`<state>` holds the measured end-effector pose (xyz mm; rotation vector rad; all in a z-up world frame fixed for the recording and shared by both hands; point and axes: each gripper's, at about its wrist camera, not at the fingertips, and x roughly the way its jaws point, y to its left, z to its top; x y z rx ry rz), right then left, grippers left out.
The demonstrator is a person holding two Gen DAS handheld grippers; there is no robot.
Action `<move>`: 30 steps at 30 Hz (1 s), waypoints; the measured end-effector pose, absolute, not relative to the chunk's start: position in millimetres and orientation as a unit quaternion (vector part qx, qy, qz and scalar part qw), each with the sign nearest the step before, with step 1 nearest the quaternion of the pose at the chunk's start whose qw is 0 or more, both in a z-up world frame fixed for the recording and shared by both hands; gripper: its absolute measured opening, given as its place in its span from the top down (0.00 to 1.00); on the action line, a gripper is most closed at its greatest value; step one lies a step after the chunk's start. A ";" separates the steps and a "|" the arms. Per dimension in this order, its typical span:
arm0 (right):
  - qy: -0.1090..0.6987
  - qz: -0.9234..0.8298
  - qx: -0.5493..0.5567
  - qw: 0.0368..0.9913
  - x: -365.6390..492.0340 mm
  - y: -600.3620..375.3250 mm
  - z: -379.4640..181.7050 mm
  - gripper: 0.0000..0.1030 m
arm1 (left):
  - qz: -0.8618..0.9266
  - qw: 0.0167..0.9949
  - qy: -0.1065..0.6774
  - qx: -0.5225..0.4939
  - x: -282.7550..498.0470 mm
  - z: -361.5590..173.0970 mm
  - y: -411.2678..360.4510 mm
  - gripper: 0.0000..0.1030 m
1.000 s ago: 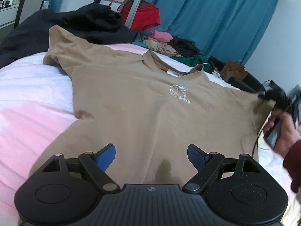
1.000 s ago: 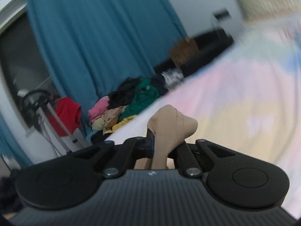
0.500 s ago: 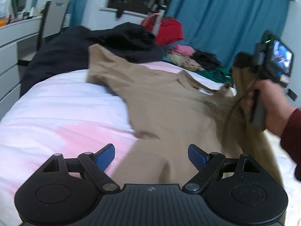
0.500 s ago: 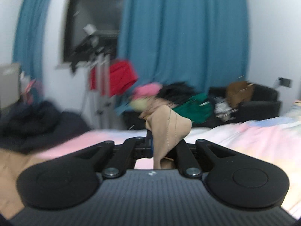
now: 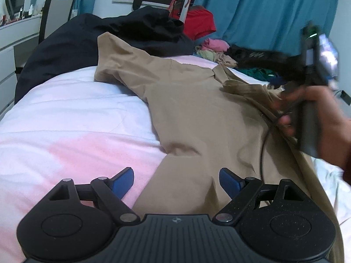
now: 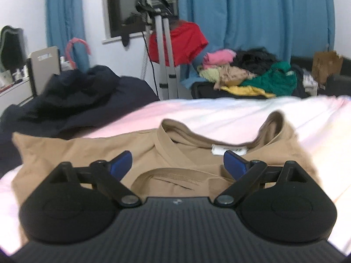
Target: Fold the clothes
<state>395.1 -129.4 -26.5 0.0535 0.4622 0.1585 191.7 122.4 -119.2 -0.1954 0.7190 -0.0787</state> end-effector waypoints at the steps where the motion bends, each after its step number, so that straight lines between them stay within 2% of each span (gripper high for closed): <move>1: 0.225 0.081 0.027 0.971 381.9 -132.4 -19.0 0.11 | -0.038 0.932 0.349 -0.093 190.8 -118.5 121.2 0.16; 7: 0.216 0.106 0.093 0.966 261.4 -174.0 25.0 0.11 | -0.037 0.938 0.336 -0.081 175.5 -107.3 113.0 0.16; 10: 0.205 0.102 0.088 0.969 187.1 -199.9 38.5 0.11 | -0.045 0.939 0.333 -0.073 162.2 -99.8 105.4 0.16; 17: 0.181 0.065 0.130 0.973 53.6 -258.6 43.1 0.11 | -0.078 0.946 0.315 0.028 123.6 -80.7 55.9 0.16; 22: 0.162 0.042 0.150 0.974 18.7 -283.5 36.2 0.11 | -0.116 0.938 0.319 0.068 97.9 -81.1 18.3 0.15; 30: 0.188 0.029 0.190 0.963 19.4 -314.8 15.1 0.11 | -0.110 0.937 0.318 0.089 78.2 -82.0 -6.2 0.15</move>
